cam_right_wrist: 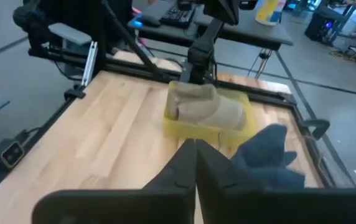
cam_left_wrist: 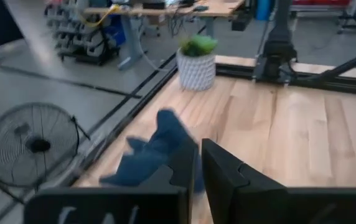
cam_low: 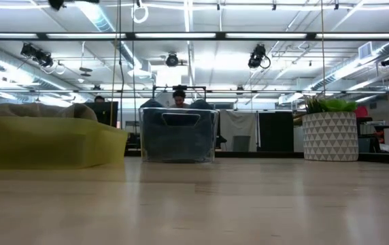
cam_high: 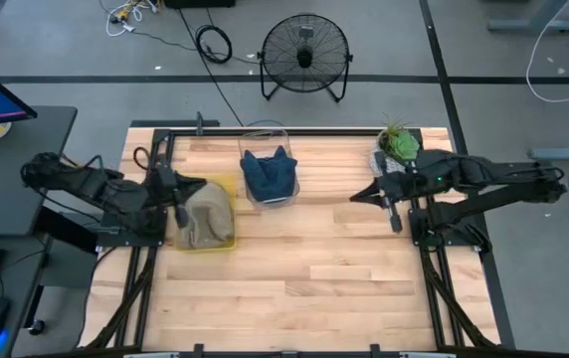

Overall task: Pick & Place hat
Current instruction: Return to Home Position

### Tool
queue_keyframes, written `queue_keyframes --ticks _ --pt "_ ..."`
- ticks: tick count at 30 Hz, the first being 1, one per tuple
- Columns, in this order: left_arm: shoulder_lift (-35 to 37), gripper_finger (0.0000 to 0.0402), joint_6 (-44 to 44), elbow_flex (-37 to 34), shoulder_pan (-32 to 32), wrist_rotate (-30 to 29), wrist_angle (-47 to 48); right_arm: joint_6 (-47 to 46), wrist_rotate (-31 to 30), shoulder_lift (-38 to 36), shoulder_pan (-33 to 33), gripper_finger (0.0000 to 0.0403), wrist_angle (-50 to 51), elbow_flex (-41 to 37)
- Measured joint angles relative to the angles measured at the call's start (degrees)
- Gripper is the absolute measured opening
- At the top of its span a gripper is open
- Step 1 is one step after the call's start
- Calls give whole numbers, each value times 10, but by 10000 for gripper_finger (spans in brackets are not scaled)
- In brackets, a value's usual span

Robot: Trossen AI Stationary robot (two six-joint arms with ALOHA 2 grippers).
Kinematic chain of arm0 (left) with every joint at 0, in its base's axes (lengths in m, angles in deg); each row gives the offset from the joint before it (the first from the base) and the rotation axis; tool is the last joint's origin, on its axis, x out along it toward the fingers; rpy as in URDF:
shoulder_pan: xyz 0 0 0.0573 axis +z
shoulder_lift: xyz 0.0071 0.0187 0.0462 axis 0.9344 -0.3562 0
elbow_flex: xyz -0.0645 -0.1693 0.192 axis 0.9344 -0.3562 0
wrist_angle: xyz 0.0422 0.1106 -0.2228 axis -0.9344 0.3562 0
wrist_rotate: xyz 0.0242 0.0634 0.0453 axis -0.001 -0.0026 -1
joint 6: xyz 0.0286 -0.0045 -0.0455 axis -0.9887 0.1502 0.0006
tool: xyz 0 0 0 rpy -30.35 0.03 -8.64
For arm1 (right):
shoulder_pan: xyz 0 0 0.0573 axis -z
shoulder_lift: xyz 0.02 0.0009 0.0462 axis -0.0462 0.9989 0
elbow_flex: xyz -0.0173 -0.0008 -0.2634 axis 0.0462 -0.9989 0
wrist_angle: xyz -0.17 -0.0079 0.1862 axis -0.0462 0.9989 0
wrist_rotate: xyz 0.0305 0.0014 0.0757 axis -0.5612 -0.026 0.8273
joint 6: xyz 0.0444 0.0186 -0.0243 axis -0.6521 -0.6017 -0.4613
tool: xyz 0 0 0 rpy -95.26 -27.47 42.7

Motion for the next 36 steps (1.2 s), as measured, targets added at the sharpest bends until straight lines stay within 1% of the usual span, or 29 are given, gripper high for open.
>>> queue_keyframes --ticks 3,7,10,15,18,22,24,27,31,34,36 --pt "56 21 34 -59 -2 0 10 -8 0 -35 0 8 -25 -56" --pt "127 6 47 -165 -5 3 -47 -36 0 -86 0 6 -85 -159" --pt "176 4 47 -211 -5 24 -65 -54 1 -131 6 7 -120 -227" --pt "262 4 -1 -250 -5 66 -68 -104 0 -226 29 6 -144 -318" --pt "315 4 -24 -289 -5 75 -87 -118 0 -286 38 7 -165 -367" --pt "377 4 -49 -360 -5 86 -144 -138 1 -361 44 7 -174 -425" --pt "403 4 -73 -390 -5 107 -170 -144 2 -394 45 7 -189 -456" --pt "404 3 -101 -417 -5 140 -217 -148 3 -438 45 6 -194 -495" --pt "400 3 -148 -452 -4 169 -305 -145 5 -483 45 6 -199 -527" --pt "400 3 -182 -483 -2 188 -375 -137 5 -501 45 6 -194 -538" --pt "400 3 -182 -500 2 199 -388 -135 5 -500 45 6 -195 -538"
